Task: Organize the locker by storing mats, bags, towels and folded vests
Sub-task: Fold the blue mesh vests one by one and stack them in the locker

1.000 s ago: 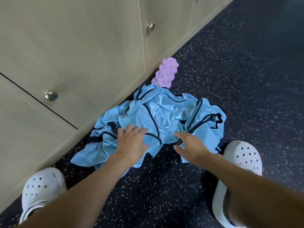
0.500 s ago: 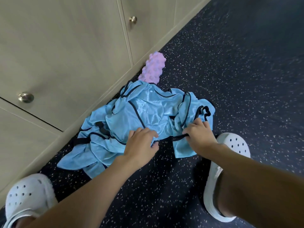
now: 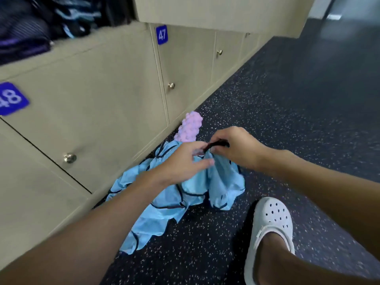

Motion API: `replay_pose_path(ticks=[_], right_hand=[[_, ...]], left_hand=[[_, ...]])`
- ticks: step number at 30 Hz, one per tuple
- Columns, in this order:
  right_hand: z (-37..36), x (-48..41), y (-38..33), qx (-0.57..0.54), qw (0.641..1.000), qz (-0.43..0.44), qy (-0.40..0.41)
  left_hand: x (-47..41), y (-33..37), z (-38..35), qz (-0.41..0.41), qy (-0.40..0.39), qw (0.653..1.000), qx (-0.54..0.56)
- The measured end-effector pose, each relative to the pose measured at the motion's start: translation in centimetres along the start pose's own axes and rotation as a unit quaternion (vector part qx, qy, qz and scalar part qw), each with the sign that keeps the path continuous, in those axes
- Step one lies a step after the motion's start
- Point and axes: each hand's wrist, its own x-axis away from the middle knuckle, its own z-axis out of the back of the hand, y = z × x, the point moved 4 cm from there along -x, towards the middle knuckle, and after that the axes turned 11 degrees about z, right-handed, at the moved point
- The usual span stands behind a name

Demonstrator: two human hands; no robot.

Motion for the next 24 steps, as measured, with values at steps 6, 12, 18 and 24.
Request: replay_pose_path(ticks=[6,12,18,24], right_hand=[[9.1,-0.2,-10.1,-0.058,0.996,0.055,0.036],[14.4,1.3,-17.7,-0.189,0.975,0.068,0.095],[14.7,3.3,-21.6,-0.193,0.977,0.069,0.066],[13.9,4.2,-22.7,-0.073,0.993,0.059,0.069]], left_hand=[[6.4,10.6,8.2,-0.049,0.045,0.998,-0.017],[14.5,17.5,13.9,-0.075,0.104,0.991,-0.045],[20.8,18.2,16.8,-0.081,0.228,0.97,-0.035],[23.0,15.9,18.5,-0.024,0.319,0.944,-0.081]])
